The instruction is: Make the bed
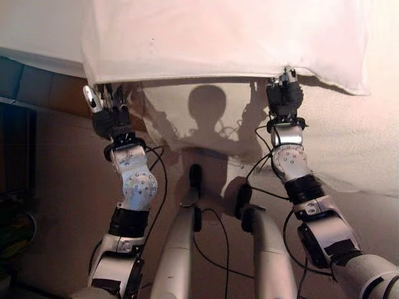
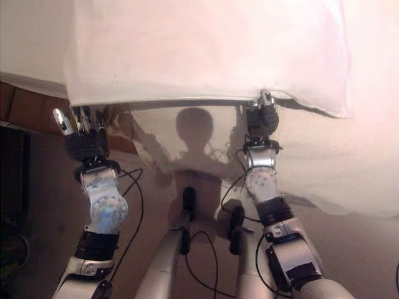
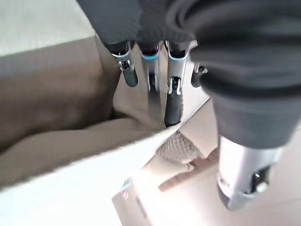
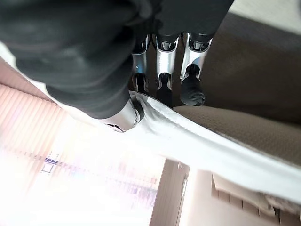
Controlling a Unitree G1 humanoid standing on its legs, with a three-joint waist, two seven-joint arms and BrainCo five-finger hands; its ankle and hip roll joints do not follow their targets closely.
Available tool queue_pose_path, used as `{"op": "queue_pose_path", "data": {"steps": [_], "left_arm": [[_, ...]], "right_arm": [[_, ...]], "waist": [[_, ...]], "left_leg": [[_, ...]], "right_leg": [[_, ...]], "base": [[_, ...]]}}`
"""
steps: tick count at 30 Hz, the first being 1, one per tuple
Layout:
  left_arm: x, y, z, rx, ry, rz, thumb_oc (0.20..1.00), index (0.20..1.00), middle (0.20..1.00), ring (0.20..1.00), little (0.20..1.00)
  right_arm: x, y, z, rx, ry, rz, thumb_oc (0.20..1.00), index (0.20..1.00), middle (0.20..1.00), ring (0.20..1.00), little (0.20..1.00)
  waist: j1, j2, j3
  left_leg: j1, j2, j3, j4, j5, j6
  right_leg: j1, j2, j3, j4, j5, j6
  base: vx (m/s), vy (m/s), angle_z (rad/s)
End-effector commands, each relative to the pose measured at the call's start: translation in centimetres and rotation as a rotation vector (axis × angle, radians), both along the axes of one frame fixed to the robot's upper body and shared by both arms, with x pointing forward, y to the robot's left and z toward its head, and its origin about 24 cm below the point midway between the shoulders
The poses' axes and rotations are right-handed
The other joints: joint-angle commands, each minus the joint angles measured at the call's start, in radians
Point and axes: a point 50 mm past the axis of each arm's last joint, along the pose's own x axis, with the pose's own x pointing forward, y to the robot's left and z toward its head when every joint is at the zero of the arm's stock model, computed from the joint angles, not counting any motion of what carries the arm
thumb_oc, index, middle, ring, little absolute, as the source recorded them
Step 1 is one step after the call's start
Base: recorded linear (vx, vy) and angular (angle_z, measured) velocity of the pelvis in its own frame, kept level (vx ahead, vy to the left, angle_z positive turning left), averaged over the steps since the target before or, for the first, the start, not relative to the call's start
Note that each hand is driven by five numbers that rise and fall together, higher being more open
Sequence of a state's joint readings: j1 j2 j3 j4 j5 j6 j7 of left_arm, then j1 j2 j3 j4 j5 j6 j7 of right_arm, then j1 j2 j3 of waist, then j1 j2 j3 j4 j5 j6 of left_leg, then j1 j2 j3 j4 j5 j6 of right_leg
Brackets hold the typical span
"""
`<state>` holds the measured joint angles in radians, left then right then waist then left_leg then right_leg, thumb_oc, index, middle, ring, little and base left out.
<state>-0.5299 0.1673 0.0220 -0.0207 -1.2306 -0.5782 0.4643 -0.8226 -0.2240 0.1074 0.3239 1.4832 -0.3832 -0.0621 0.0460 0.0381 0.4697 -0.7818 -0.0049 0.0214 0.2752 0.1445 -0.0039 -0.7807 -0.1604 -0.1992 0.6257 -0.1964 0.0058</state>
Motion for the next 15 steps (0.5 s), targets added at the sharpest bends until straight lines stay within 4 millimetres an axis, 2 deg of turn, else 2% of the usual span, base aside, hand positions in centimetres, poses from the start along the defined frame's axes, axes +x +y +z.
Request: {"op": "queue_pose_path", "data": {"steps": [1,2,4,8,9,12,14,15], "left_arm": [[-2.0,4.0,-1.0,-0.049,-0.034,0.207,1.000,1.000,1.000,1.000,1.000],[-2.1,4.0,-1.1,-0.049,-0.033,0.206,1.000,1.000,1.000,1.000,1.000],[-2.1,3.4,-3.0,-0.059,0.026,0.159,1.000,1.000,1.000,1.000,1.000],[-1.8,2.4,-4.5,-0.044,0.062,0.076,1.000,1.000,1.000,1.000,1.000],[-1.6,1.0,-5.6,-0.027,0.092,-0.007,1.000,1.000,1.000,1.000,1.000],[-1.4,-1.4,-7.9,0.016,0.164,-0.165,1.000,1.000,1.000,1.000,1.000],[-1.3,-1.4,-7.9,0.016,0.163,-0.165,1.000,1.000,1.000,1.000,1.000],[-1.5,-3.0,-9.2,0.029,0.203,-0.260,1.000,1.000,1.000,1.000,1.000]], "right_arm": [[-2.6,-3.1,1.9,0.049,-0.221,-0.126,0.200,0.200,0.200,0.200,0.200],[-2.6,-3.1,1.8,0.049,-0.220,-0.126,0.200,0.200,0.200,0.200,0.200],[-3.9,-2.5,3.0,0.031,-0.306,-0.109,0.200,0.200,0.200,0.200,0.200],[-4.7,-1.4,3.9,0.001,-0.376,-0.069,0.200,0.200,0.200,0.200,0.200],[-5.3,-0.4,4.5,-0.023,-0.424,-0.029,0.200,0.200,0.200,0.200,0.200],[-6.1,1.0,5.8,-0.073,-0.505,0.038,0.200,0.200,0.200,0.200,0.200],[-6.1,1.0,5.8,-0.073,-0.505,0.038,0.200,0.200,0.200,0.200,0.200],[-6.4,1.8,6.2,-0.094,-0.536,0.077,0.200,0.200,0.200,0.200,0.200]], "waist": [[0.001,0.014,-0.084],[0.001,0.014,-0.085],[-0.002,0.012,-0.081],[-0.004,0.010,-0.075],[-0.007,0.007,-0.071],[-0.016,0.004,-0.063],[-0.015,0.004,-0.063],[-0.020,0.003,-0.059]], "left_leg": [[0.042,-0.045,0.030,0.093,-0.189,0.039],[0.039,-0.045,0.031,0.091,-0.183,0.040],[0.050,-0.042,0.033,0.086,-0.188,0.039],[0.057,-0.041,0.036,0.082,-0.185,0.039],[0.060,-0.041,0.039,0.079,-0.181,0.038],[0.067,-0.040,0.042,0.074,-0.174,0.038],[0.068,-0.040,0.042,0.073,-0.174,0.038],[0.069,-0.039,0.045,0.072,-0.171,0.039]], "right_leg": [[0.025,0.026,0.035,-0.199,0.167,0.089],[0.022,0.025,0.034,-0.201,0.173,0.088],[0.030,0.026,0.039,-0.201,0.168,0.089],[0.040,0.027,0.038,-0.207,0.171,0.088],[0.042,0.028,0.040,-0.212,0.175,0.086],[0.048,0.028,0.043,-0.218,0.184,0.086],[0.049,0.028,0.043,-0.218,0.184,0.086],[0.051,0.028,0.043,-0.221,0.187,0.085]], "base": [[0.00,0.000,0.00],[0.00,0.000,0.00],[0.00,0.000,0.00],[-0.01,-0.005,0.00],[0.00,0.000,0.00],[-0.02,-0.009,0.00],[0.00,0.000,0.00],[0.00,0.000,0.00]]}}
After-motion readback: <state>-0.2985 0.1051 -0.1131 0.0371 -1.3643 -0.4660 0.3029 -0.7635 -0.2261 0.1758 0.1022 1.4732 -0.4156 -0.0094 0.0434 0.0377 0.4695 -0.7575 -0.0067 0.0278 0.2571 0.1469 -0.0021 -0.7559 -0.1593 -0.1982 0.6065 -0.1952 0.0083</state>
